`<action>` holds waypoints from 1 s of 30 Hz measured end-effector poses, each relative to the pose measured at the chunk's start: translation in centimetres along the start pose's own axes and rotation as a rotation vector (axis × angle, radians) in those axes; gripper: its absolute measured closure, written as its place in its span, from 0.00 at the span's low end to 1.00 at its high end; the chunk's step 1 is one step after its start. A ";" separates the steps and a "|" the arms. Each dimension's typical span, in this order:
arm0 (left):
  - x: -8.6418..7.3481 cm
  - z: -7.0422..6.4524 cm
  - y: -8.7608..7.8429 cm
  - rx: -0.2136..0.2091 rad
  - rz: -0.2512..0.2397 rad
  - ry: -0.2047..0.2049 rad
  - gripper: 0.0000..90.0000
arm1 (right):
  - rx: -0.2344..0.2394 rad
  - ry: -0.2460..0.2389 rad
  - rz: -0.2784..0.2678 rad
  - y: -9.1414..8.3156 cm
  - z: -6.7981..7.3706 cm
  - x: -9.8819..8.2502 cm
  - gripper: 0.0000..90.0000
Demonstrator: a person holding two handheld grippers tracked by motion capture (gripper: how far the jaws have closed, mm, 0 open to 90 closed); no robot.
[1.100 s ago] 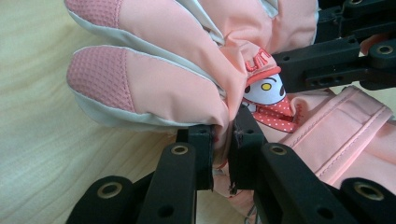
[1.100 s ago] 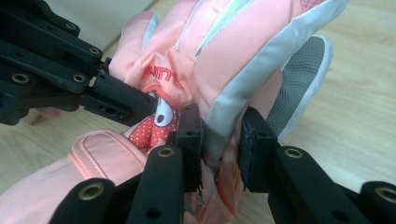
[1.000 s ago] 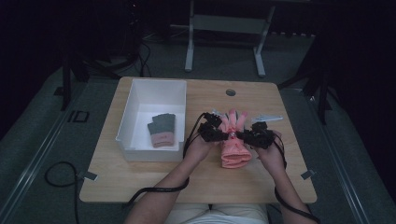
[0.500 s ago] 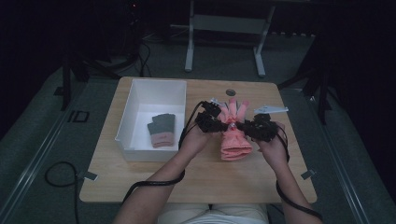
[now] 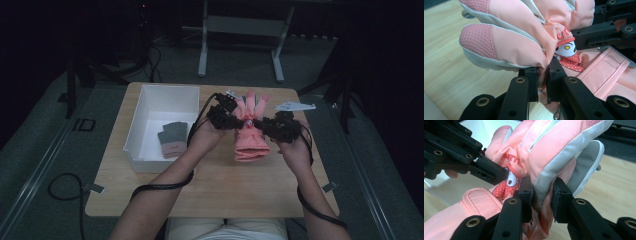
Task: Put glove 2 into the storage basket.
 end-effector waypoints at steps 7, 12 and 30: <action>1.3 1.0 -2.8 0.024 0.001 0.025 0.91 | 0.016 -0.004 -0.044 -0.2 1.1 2.6 0.81; 1.6 2.3 -4.9 0.055 0.004 0.024 0.91 | 0.024 -0.026 -0.055 0.7 2.5 4.7 0.81; -0.7 7.3 -12.2 0.133 0.007 -0.027 0.91 | 0.095 -0.104 -0.055 4.9 8.9 9.8 0.81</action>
Point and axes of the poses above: each handheld gripper's, and its own axes: y roughly forward along the jaws, x roughly out of its top, z roughly to its left, the point moved 4 cm from there along y, roughly forward along the jaws
